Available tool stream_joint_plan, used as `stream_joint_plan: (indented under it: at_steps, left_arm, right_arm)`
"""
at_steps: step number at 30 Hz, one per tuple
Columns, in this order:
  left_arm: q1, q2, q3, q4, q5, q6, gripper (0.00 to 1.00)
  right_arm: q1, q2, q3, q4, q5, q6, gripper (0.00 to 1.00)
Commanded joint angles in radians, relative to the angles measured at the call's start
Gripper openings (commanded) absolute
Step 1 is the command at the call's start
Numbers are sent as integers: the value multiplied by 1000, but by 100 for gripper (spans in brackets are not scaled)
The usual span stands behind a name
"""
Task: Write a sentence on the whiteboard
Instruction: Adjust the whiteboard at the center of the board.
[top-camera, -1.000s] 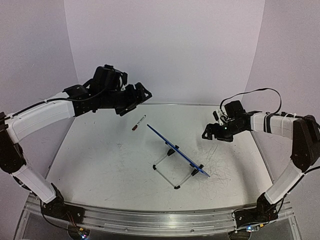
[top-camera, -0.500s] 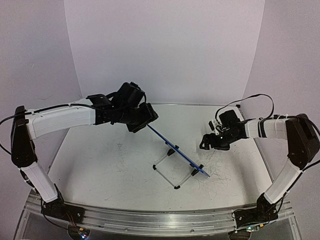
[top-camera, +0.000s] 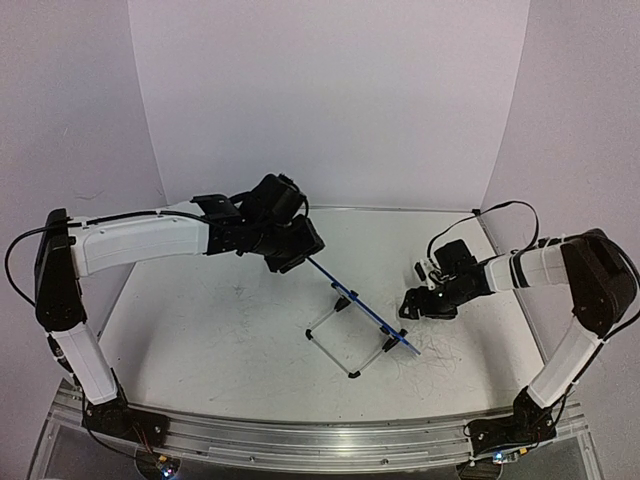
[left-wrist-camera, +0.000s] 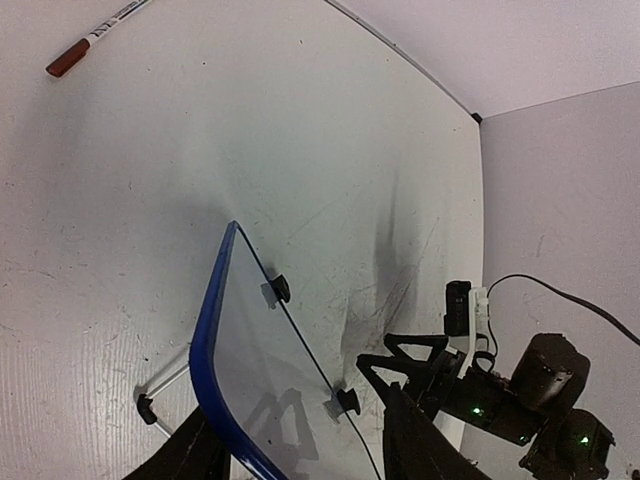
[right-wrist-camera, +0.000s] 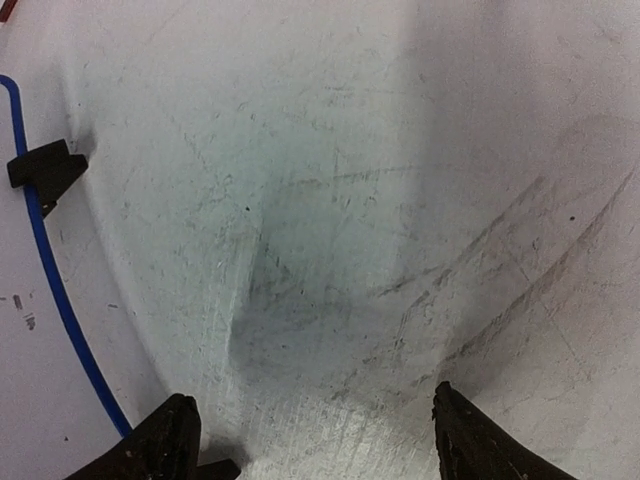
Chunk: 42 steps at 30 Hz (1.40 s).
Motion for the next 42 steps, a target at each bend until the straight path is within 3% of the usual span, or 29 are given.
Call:
stream_joint_plan:
  at_steps: [1,10,27,42]
  left_arm:
    - [-7,11,43,10,-28,32,50]
    - [-7,18,28,3,-52,111,47]
    - [1,35,79,0,-102,353,45]
    - [49,-6,37,1,-69,435,51]
  right_arm:
    - [19,-16,-33,50,-14,24,79]
    - [64,-61,-88,80,-34,74,73]
    - [216,-222,-182,104,25,255,71]
    - [414,-177,-163,146,55,388,72]
